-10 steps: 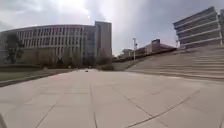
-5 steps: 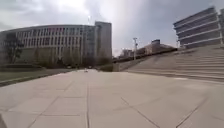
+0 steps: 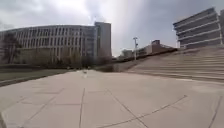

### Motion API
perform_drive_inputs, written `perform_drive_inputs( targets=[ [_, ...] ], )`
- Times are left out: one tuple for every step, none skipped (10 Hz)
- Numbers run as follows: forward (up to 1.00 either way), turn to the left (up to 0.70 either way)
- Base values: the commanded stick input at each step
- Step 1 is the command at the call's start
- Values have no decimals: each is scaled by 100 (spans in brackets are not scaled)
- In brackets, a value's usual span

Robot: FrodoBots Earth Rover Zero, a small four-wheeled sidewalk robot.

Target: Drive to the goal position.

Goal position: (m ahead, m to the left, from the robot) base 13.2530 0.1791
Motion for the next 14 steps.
perform_drive_inputs(
  targets=[
    [70,0],
    [70,0],
    [70,0],
    [70,0],
    [70,0],
    [70,0],
    [70,0],
    [70,0],
    [70,0],
    [70,0],
    [70,0],
    [70,0],
    [70,0],
    [70,0]
  ],
)
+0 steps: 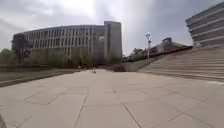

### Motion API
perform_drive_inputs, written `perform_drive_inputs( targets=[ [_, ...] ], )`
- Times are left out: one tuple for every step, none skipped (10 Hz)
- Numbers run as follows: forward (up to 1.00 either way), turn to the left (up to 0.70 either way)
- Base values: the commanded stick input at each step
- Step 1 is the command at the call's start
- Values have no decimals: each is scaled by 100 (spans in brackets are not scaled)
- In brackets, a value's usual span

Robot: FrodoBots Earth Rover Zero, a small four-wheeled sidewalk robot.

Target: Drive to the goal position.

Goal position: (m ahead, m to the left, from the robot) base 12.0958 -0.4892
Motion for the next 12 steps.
perform_drive_inputs(
  targets=[
    [70,0],
    [70,0],
    [70,0],
    [70,0],
    [70,0],
    [70,0],
    [70,0],
    [70,0],
    [70,0],
    [70,0],
    [70,0],
    [70,0]
  ],
)
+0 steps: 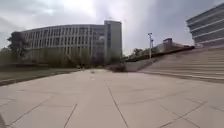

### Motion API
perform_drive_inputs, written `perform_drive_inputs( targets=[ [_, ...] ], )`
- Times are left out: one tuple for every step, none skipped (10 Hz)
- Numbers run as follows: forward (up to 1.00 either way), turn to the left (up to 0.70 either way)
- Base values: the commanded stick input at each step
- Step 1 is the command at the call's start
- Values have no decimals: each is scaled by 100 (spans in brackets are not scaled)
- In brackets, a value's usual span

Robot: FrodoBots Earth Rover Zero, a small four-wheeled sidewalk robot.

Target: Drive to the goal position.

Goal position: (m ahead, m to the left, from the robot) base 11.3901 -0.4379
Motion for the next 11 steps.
perform_drive_inputs(
  targets=[
    [70,0],
    [70,0],
    [70,0],
    [70,0],
    [70,0],
    [70,0],
    [70,0],
    [70,0],
    [70,0],
    [70,0],
    [70,0]
  ],
)
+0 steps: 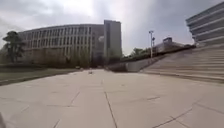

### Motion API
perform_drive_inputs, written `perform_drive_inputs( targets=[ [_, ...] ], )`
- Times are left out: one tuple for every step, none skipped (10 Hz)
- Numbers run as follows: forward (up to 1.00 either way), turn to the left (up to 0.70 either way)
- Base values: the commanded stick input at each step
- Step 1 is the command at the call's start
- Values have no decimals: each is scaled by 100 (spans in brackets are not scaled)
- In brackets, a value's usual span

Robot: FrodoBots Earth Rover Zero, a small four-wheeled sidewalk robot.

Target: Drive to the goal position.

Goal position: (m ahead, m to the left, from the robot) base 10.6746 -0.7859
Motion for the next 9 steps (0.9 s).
perform_drive_inputs(
  targets=[
    [70,0],
    [70,0],
    [70,0],
    [70,0],
    [70,0],
    [70,0],
    [70,0],
    [70,0],
    [70,0]
  ],
)
